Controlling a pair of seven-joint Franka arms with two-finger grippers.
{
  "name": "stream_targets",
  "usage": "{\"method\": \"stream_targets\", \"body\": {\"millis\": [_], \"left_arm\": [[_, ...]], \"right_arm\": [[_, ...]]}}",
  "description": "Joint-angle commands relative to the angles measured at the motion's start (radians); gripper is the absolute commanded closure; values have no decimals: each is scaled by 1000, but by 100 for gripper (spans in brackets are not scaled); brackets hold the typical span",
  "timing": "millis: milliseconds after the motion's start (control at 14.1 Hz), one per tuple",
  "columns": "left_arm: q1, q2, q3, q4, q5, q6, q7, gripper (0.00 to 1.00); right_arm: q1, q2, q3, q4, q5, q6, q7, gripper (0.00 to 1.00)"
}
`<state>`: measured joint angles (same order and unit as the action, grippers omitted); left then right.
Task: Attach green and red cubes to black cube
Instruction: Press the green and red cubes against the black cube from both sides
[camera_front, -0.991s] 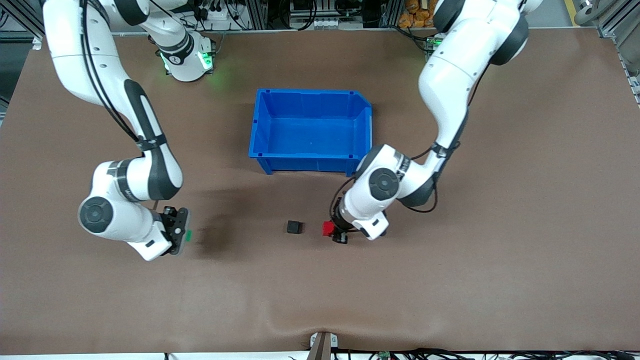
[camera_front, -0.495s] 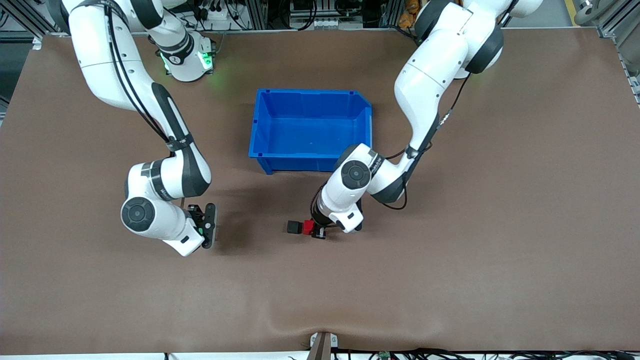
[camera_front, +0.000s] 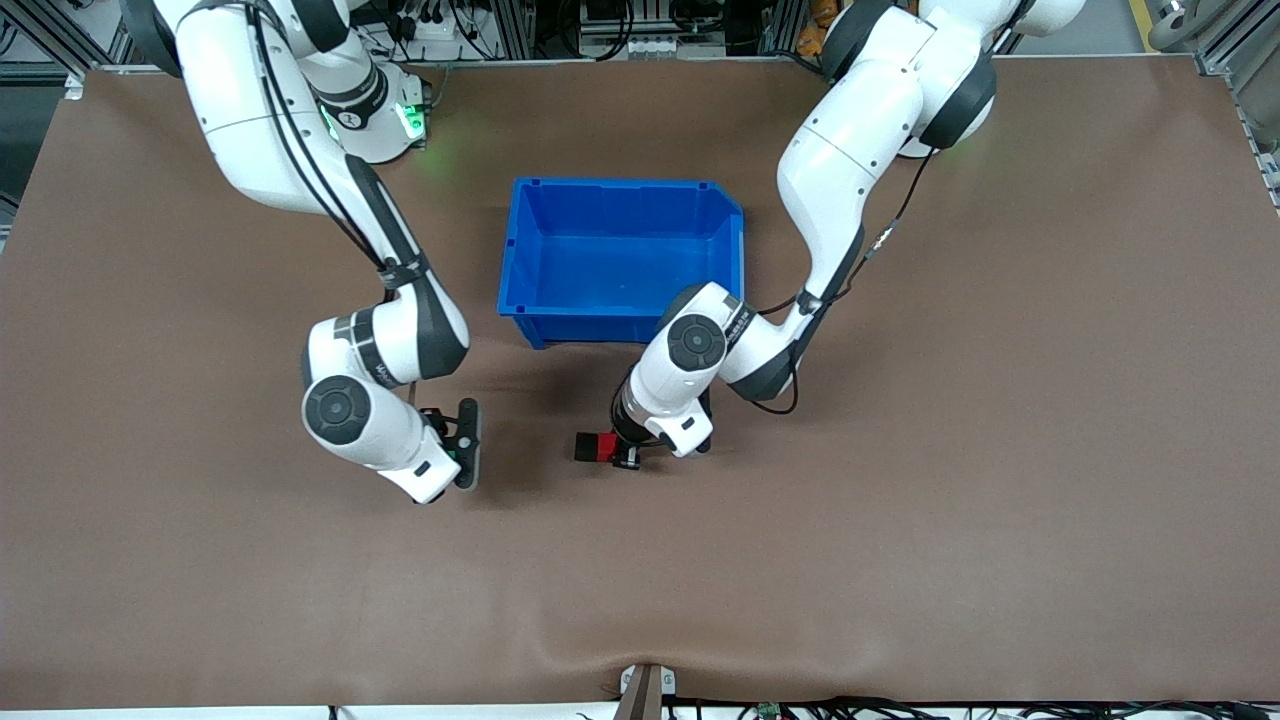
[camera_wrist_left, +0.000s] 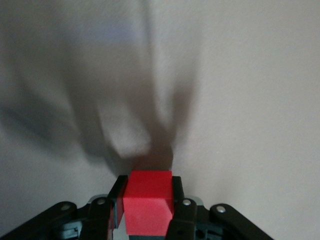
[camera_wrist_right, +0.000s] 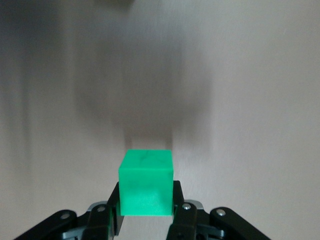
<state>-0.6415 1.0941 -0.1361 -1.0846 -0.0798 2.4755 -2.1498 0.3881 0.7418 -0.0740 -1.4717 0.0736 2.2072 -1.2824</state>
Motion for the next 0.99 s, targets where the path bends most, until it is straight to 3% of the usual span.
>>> {"method": "stream_targets", "body": {"millis": [0,212,425,637,708,778,849,920], "left_arm": [[-26,14,24,32,-15,-21,-51,100],[-12,-32,27,31,-11,-171,-52,100],[-1,-51,27,32,-9,-272,-47,100],[-3,-49,26,32,-11,-297,-45,100],[-3,-48,26,31,-12,-296,-44,94],[-3,-48,26,32,-14,-294,-44,78],[-3,-48,26,32,-14,-290,-42,56],[-7,-48,26,32,-12,-288,-39,24]], "right_arm": [[52,51,-7,85,-5,-7,96,100],[103,100,-9,158,-11,-7,141,100],[112,108,-9,159,-8,-6,158,100],[155,116,-9,157,-14,-4,229,100],[163,117,-9,157,-14,-4,235,100],[169,117,-9,156,-14,-4,238,100],[182,116,-9,149,-14,-4,248,100],[190,113,-9,148,-12,-6,264,100]]}}
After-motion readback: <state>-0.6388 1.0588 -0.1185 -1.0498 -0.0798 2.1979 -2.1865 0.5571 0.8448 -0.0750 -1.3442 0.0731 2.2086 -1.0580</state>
